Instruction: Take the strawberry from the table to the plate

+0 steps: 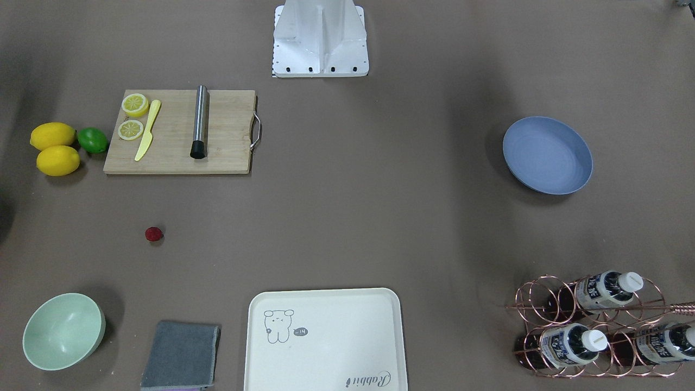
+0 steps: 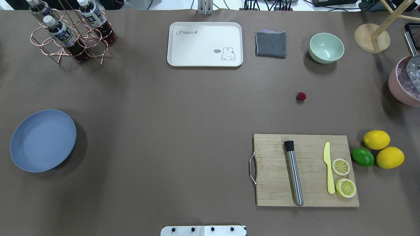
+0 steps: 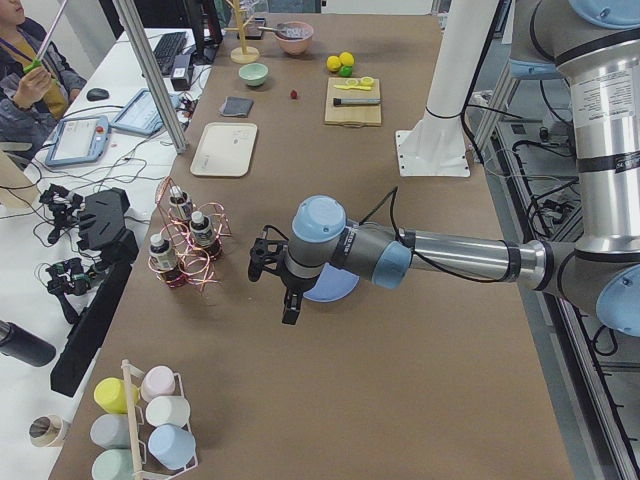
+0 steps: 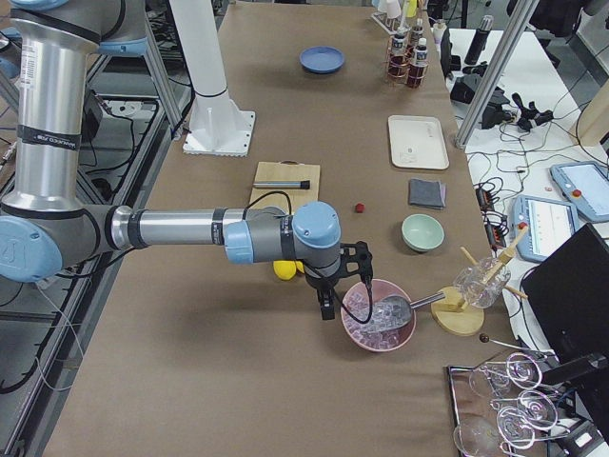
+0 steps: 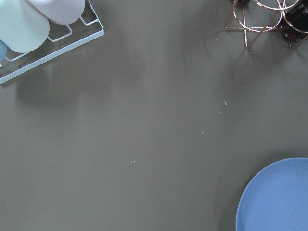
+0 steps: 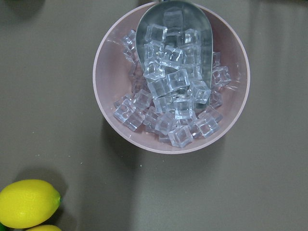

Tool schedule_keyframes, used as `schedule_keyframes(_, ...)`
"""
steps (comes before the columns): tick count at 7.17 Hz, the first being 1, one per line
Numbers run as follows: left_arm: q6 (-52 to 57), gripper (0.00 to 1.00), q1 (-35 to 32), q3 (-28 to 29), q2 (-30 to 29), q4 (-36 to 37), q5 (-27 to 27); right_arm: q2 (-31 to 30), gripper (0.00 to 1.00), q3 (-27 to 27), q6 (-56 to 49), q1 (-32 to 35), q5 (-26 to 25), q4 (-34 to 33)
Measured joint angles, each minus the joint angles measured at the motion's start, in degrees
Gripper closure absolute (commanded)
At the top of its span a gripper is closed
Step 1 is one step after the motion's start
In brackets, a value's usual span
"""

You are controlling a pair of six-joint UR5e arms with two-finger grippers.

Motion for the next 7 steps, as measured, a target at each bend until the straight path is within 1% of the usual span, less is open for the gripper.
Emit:
schedule_keyframes(2,0.2,0.02,0.39,0.16,0.16,-0.03,0.78,0.29,0.0,0.15,0.05,-0.02,-0.18,0.02)
schedule_keyframes(4,0.31,0.02,1.95,1.59,0.17,-0.15,1.91,0.91,0.0,0.08,-0.28,-0.37,-0.68,0.06)
schedule_keyframes(7,0.18,0.02,3.03,2.3,0.41,-0.48,1.61,0.87,0.0,-0.27,-0.4,-1.63,-0.76,0.47)
